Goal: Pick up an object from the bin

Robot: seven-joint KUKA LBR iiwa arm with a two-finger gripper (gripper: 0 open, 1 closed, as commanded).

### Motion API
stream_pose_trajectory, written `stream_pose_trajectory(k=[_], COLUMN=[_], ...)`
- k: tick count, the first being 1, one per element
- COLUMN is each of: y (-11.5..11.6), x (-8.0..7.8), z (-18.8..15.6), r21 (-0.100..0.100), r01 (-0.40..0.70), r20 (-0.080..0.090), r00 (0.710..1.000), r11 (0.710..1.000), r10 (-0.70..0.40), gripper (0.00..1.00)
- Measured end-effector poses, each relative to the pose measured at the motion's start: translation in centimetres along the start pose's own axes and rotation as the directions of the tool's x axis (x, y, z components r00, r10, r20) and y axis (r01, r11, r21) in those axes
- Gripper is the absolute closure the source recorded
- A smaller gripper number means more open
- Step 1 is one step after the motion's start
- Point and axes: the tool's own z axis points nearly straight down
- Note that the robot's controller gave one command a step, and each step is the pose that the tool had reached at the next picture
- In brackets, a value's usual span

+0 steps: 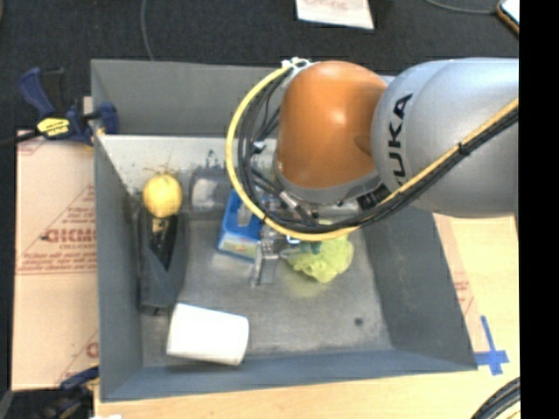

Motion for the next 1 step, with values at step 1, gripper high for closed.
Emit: stream_pose_trajectory(k=[1], y=[-0.08], x=[-0.16], z=[-0.46], r21=[-0.001], r01=[-0.004], r20=[0.008], r00=[1.0], r11=[1.0], r10=[0.004], gripper=[0.0])
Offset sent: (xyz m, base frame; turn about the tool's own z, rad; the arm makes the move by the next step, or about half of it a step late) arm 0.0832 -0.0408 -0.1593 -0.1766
